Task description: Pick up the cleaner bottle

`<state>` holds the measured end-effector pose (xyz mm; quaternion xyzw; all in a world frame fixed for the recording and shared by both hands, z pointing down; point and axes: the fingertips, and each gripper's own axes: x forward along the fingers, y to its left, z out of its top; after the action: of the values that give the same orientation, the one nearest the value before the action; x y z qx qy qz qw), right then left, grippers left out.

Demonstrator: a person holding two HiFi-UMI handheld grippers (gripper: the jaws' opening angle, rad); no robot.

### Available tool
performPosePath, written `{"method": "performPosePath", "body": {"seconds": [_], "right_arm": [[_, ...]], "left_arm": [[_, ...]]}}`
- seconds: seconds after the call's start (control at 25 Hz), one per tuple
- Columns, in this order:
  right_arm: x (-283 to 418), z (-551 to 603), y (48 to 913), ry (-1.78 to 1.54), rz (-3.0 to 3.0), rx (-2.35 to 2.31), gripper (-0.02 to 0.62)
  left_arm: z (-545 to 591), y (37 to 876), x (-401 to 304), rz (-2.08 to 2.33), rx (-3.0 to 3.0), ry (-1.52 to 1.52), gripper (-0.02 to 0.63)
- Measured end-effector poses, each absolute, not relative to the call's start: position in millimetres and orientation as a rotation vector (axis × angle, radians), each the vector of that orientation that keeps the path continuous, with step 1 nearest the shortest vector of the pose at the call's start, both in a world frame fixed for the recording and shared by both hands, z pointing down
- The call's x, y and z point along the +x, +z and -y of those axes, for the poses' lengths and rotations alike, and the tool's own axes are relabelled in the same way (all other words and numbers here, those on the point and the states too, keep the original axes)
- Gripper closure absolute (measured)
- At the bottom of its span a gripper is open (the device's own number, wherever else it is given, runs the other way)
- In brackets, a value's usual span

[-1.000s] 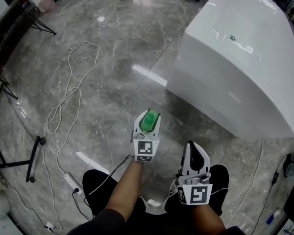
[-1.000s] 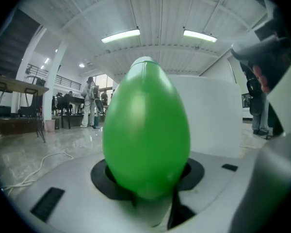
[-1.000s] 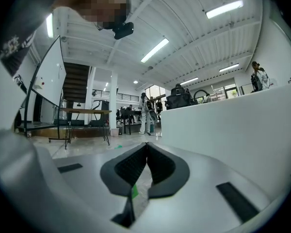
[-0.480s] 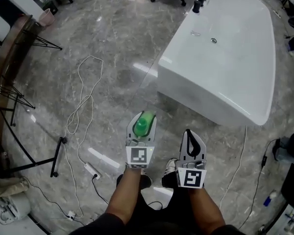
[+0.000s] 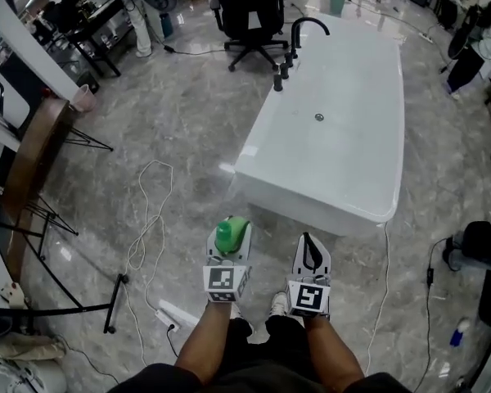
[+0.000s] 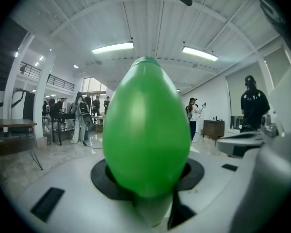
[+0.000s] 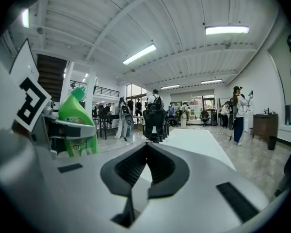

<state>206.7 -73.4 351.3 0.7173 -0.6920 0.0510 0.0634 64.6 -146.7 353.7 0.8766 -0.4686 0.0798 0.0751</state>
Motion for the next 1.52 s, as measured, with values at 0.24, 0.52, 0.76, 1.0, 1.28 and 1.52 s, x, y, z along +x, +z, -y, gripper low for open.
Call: {"method": "performPosePath", "body": {"seconds": [0.24,0.52,0.76,1.0,1.28,1.52], "right_arm": [[257.7,60.7,301.7,0.087,1.989,2.287,0.578],[279.1,80.6,251.9,0.054,1.862,2.404,0.578],[273.9,114.5,228.4,0.025,1.827,2.46,0.578],[265.9,129.4,208.4,0.0,1.789,2.539,0.578],[274.9,127.3,193.1,-0.011,1.777,2.544,0.578],[301.4,118.8,180.5,-0.068,1.772,2.529,0.578]], "left_arm": [[146.9,304.8,110.5,1.291,2.673,0.21,0.43],[163.3,260.4,143.1,1.061,2.756,0.175,0.43],[188.9,237.1,148.3,0.936,2.843,0.204,0.43],[215.3,221.3,147.2,0.843,2.885,0.165,0.43],[224.0,214.8,149.4,0.859,2.892,0.189,0.43],[211.9,207.3,181.6,0.834,2.901,0.156,0.43]]}}
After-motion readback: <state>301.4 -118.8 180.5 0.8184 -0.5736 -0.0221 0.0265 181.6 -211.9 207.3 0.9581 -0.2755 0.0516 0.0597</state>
